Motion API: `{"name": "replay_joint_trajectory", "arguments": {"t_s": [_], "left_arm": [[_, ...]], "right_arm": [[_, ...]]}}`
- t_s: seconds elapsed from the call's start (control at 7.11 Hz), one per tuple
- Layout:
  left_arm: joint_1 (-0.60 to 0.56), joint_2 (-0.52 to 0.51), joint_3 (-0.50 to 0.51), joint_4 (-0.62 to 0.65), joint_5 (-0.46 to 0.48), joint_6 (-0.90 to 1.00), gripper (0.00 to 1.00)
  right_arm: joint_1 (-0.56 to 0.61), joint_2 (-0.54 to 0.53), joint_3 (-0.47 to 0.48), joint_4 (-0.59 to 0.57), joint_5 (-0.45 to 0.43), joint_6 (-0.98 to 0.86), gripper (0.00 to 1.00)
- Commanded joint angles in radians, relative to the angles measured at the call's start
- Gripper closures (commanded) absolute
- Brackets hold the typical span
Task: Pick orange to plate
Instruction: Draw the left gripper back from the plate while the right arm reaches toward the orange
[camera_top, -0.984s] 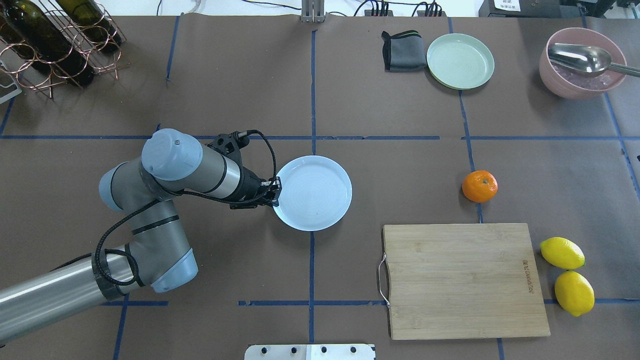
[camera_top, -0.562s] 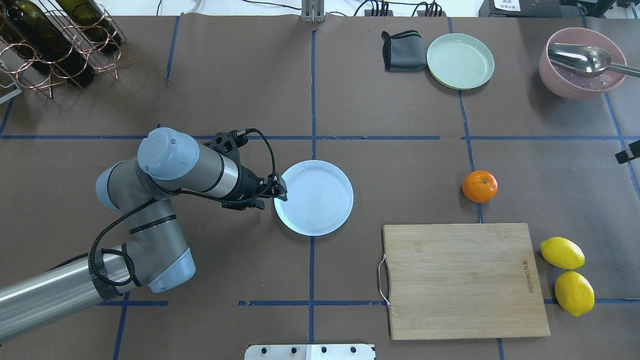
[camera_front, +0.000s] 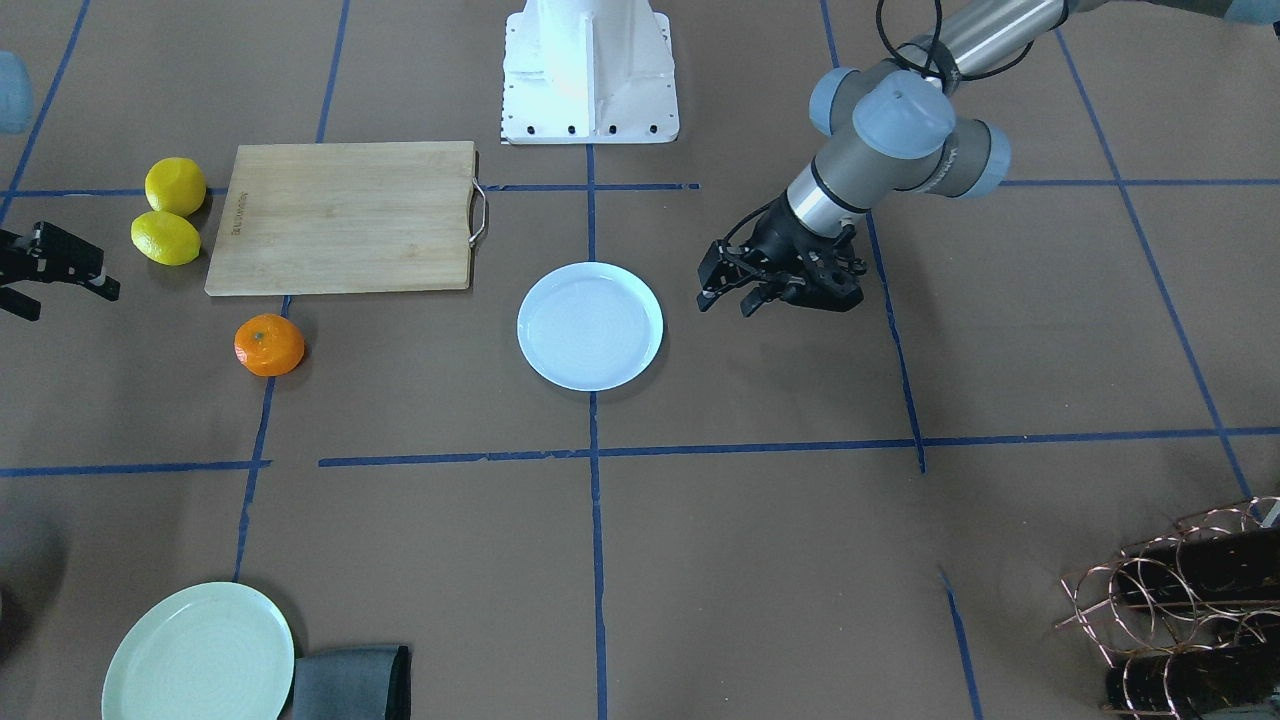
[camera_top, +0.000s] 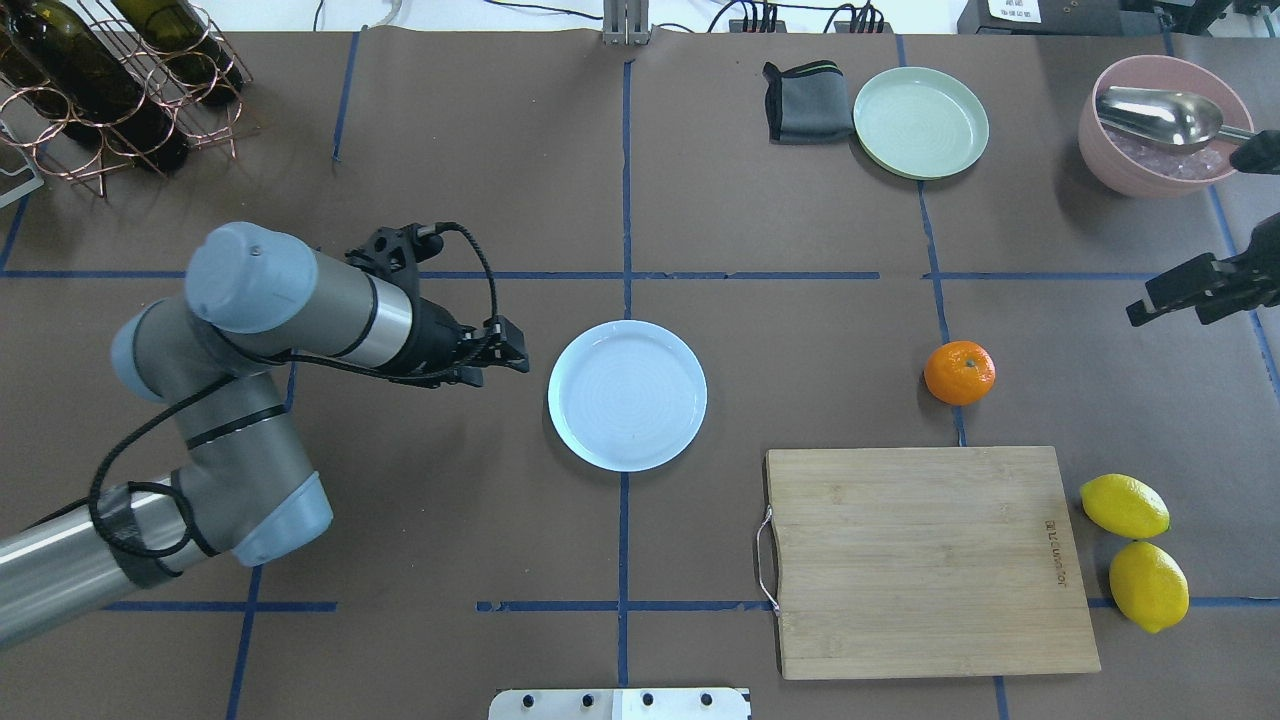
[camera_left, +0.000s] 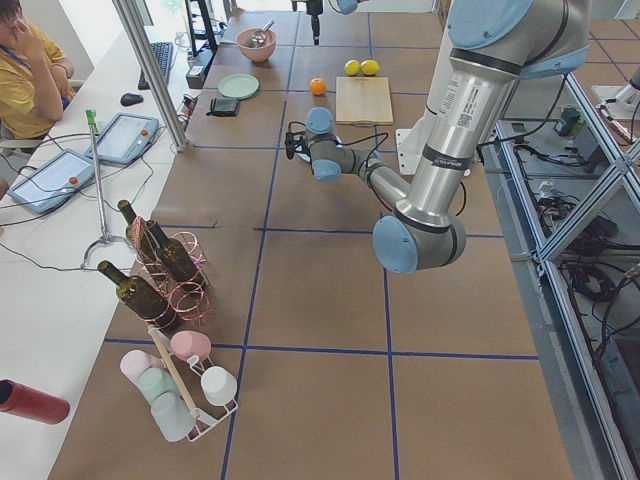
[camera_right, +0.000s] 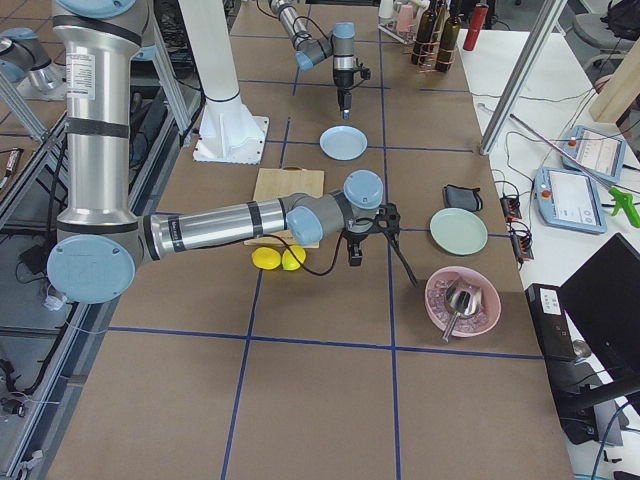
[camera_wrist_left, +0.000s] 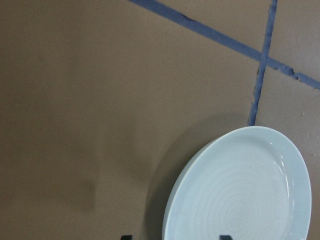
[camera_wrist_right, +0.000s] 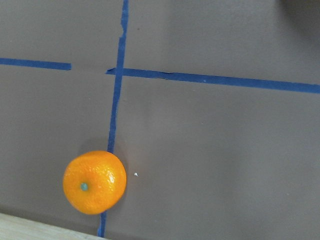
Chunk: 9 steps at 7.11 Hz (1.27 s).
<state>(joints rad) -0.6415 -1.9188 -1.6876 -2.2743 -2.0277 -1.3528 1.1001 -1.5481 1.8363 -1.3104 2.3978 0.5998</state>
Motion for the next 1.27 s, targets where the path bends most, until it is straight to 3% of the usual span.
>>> {"name": "replay_joint_trajectory", "arguments": {"t_s": [0.0, 0.28, 0.56, 0.7, 1.12], "left_arm": [[-0.085, 0.148, -0.078, -0.001, -0.046, 0.171, 0.31], [-0.124, 0.185, -0.093, 0.001, -0.071, 0.201, 0.31], [-0.127, 0.190, -0.093, 0.001, -0.069, 0.201, 0.30], [-0.128, 0.201, -0.098, 0.001, -0.066, 0.201, 0.00], [-0.133, 0.207, -0.103, 0.001, -0.062, 0.201, 0.00]], "right_arm": [[-0.220, 0.086, 0.038, 0.000, -0.261, 0.244, 0.00], [-0.342, 0.137, 0.040, -0.001, -0.400, 0.423, 0.00], [-0.356, 0.108, 0.037, -0.001, -0.439, 0.410, 0.00], [-0.365, 0.100, 0.026, -0.001, -0.459, 0.408, 0.00], [-0.371, 0.106, 0.017, -0.003, -0.457, 0.356, 0.00]]}}
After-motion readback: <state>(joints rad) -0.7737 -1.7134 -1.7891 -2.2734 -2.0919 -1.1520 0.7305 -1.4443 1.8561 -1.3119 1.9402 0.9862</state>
